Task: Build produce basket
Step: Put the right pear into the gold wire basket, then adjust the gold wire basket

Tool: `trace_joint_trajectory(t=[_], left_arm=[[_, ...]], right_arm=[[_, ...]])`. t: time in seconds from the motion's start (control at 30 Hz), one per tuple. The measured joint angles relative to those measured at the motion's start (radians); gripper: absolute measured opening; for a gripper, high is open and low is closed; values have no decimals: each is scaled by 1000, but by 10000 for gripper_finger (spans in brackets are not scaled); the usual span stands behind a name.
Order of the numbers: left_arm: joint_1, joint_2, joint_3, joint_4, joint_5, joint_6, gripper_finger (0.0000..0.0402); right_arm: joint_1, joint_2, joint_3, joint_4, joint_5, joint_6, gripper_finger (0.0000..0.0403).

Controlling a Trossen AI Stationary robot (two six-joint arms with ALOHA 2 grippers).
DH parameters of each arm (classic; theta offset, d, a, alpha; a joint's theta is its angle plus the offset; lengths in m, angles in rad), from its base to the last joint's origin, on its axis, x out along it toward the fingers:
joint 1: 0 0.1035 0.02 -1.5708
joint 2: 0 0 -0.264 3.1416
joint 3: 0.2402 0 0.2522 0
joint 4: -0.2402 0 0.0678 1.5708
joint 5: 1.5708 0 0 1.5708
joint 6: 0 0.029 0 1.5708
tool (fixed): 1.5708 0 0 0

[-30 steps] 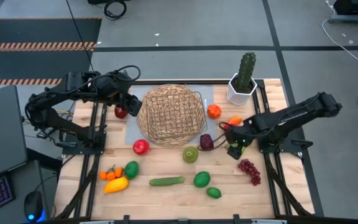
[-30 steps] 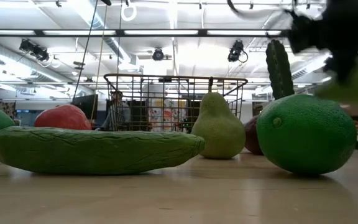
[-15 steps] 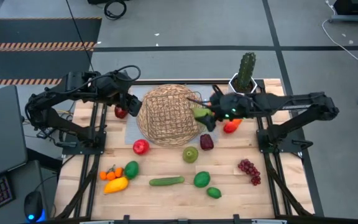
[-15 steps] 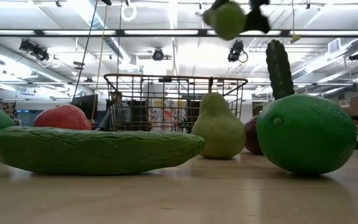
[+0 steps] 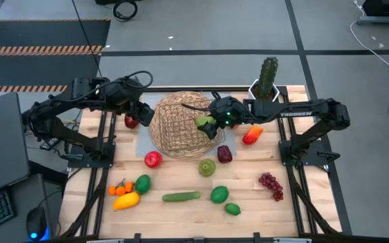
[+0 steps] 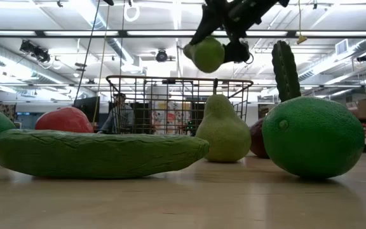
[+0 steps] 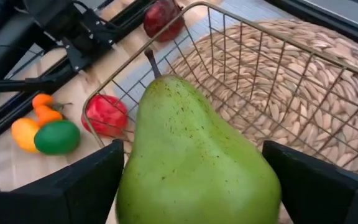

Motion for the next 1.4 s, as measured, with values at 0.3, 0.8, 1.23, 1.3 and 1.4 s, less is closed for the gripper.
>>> trace_joint_trajectory(t=[0.3,0.8,1.23,1.3,1.4], left_arm=[[0,30,0,-7,-6,-3,194],[15,169,0,-129,7,-90,195],[4,181,0,-93,42,-90,194],[-1,181,0,-93,54,-89,194],[-14,181,0,-92,63,-89,194]], right_arm=[[-54,10,0,5,-16,-19,399],[-160,-148,0,-548,37,3,384],[-106,-84,-102,-591,-37,102,348],[-89,-73,-103,-577,-68,125,348],[-46,-64,-103,-570,-110,155,348]])
